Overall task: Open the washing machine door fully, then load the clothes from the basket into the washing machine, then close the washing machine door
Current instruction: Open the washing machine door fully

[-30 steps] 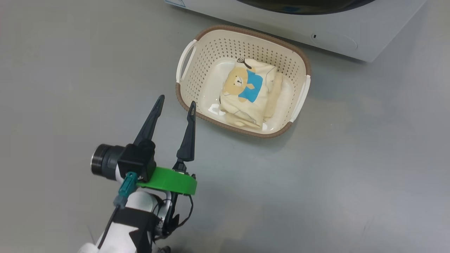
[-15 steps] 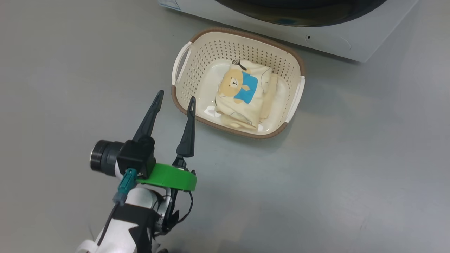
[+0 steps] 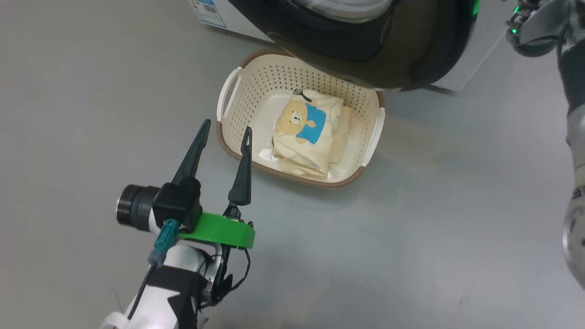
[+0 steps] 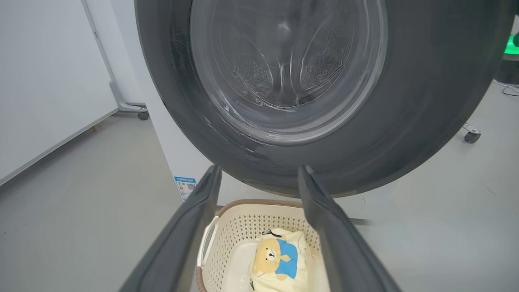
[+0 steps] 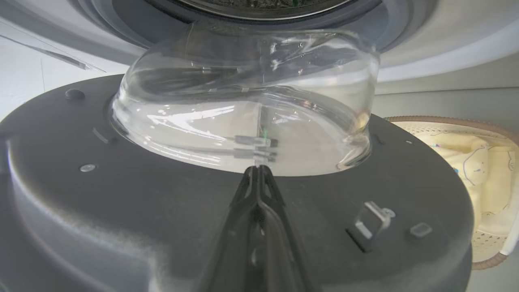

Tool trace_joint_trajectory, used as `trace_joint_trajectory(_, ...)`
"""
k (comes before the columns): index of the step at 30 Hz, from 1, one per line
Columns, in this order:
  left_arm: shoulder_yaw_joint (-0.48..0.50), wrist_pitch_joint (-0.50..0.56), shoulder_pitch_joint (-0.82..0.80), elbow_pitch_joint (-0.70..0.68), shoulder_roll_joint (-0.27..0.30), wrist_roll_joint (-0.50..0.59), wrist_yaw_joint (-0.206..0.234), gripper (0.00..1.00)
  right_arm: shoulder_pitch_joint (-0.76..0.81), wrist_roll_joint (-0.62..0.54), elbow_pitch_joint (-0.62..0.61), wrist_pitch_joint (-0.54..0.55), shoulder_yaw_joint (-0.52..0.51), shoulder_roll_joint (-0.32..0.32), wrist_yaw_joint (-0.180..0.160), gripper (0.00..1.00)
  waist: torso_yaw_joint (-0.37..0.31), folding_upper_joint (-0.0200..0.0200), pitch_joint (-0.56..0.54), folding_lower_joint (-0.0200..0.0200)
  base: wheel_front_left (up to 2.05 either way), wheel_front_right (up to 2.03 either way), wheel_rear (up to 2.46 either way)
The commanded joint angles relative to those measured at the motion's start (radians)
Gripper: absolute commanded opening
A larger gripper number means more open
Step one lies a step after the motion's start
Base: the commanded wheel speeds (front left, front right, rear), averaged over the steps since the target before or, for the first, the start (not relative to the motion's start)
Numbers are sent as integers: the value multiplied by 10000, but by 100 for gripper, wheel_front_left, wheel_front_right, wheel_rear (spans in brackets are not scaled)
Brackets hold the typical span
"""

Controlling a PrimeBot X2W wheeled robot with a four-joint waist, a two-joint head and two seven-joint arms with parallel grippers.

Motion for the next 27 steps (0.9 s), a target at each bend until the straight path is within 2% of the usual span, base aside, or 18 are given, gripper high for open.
trace_joint_trajectory(1, 319, -69, -30, -232, 149, -56, 44, 100, 72, 154, -632, 243, 196, 352, 2, 0, -20, -1, -68, 1, 0, 0, 0)
trace_joint_trajectory(8, 354, -69, 97, -103, 149, -50, 28, 100, 1485, 1082, -1928, 1012, 520, 529, 2, 0, -47, -1, -394, 1, 0, 0, 0)
trace_joint_trajectory(14, 434, -69, 226, 12, 149, 35, -47, 100, 2451, 2166, -2648, 1182, 1165, 554, 2, 0, -33, -1, -637, 1, 0, 0, 0)
trace_joint_trajectory(27, 573, -69, 300, 174, 149, 110, -152, 100, 4057, 5083, -3595, -342, 4128, 558, 2, 0, 211, -1, -963, 1, 0, 0, 0)
